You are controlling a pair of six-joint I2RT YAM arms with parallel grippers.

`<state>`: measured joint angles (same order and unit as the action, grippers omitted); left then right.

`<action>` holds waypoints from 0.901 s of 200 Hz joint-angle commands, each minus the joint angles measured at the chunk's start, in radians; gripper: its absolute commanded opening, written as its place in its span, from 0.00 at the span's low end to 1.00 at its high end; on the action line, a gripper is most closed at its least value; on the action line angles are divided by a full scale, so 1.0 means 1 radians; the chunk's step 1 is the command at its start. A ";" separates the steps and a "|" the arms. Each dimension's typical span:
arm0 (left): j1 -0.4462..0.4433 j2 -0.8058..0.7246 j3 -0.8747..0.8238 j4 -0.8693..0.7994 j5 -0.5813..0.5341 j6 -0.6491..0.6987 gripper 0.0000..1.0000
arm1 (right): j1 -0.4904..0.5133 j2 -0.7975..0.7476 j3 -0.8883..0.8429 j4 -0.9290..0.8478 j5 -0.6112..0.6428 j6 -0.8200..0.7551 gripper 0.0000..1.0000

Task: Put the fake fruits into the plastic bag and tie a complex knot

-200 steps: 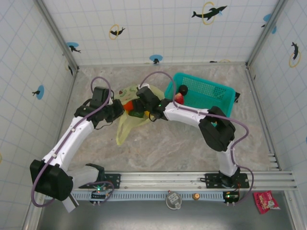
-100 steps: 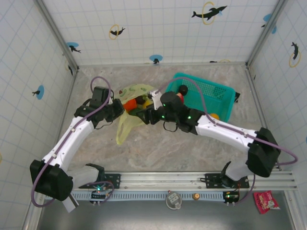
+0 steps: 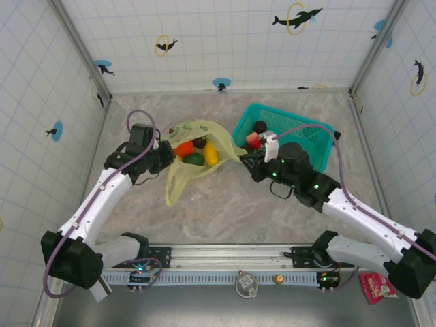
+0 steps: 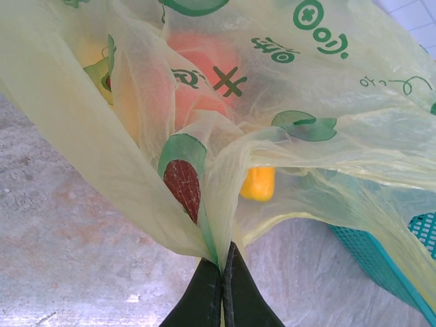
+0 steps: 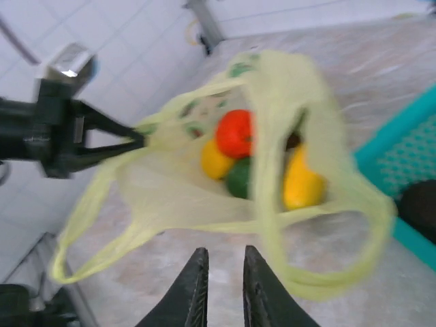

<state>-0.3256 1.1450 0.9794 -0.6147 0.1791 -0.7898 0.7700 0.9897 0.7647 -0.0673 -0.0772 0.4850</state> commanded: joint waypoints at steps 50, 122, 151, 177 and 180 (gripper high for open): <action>0.007 -0.017 -0.011 0.003 -0.001 0.011 0.00 | -0.075 -0.101 -0.032 -0.524 0.363 0.233 0.00; 0.007 -0.024 -0.010 -0.005 0.009 0.017 0.00 | -0.324 -0.093 -0.084 -0.680 0.442 0.308 0.64; 0.007 -0.035 -0.011 -0.007 0.012 0.017 0.00 | -0.395 -0.098 -0.124 -0.603 0.399 0.254 0.68; 0.007 -0.038 -0.011 -0.008 0.009 0.021 0.00 | -0.438 -0.074 -0.158 -0.531 0.327 0.190 0.77; 0.007 -0.040 -0.011 -0.007 0.009 0.020 0.00 | -0.440 -0.071 -0.164 -0.520 0.322 0.181 0.79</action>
<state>-0.3256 1.1316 0.9627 -0.6159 0.1764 -0.7856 0.3588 0.8948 0.6426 -0.6712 0.3058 0.7353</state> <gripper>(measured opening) 0.047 0.721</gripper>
